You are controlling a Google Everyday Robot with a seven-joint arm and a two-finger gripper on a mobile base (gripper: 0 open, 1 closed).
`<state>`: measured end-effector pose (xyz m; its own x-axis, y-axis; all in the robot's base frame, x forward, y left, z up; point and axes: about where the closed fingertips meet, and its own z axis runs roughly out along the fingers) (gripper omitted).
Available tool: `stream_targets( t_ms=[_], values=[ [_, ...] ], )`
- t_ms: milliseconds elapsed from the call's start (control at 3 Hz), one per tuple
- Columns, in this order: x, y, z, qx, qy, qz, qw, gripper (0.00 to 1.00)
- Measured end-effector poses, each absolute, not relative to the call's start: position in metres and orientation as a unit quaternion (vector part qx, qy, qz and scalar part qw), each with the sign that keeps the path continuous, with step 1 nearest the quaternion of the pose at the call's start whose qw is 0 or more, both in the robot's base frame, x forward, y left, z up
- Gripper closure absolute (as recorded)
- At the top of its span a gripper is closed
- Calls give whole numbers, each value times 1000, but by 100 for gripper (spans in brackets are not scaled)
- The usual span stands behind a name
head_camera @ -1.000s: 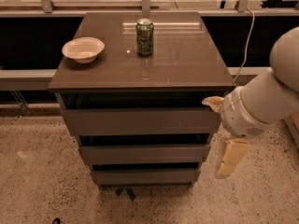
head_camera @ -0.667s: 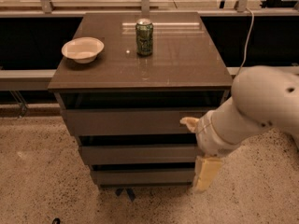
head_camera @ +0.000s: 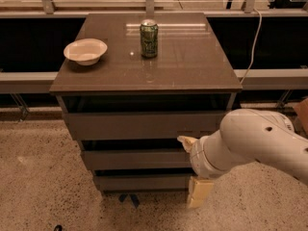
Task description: Open bottom drawer
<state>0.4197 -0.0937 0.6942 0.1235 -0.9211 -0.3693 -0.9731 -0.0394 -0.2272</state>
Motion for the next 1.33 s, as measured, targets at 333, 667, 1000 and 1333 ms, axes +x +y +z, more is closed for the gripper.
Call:
stream_targets(
  t_ms=[333,667,1000,1333],
  values=[
    [420,-94,694,-718,659,61,214,0],
    [430,-91,662,-714,667,81,197,0],
    [429,-90,592,-704,674,118,189,0],
    [433,-87,525,-681,677,145,239,0]
  ],
)
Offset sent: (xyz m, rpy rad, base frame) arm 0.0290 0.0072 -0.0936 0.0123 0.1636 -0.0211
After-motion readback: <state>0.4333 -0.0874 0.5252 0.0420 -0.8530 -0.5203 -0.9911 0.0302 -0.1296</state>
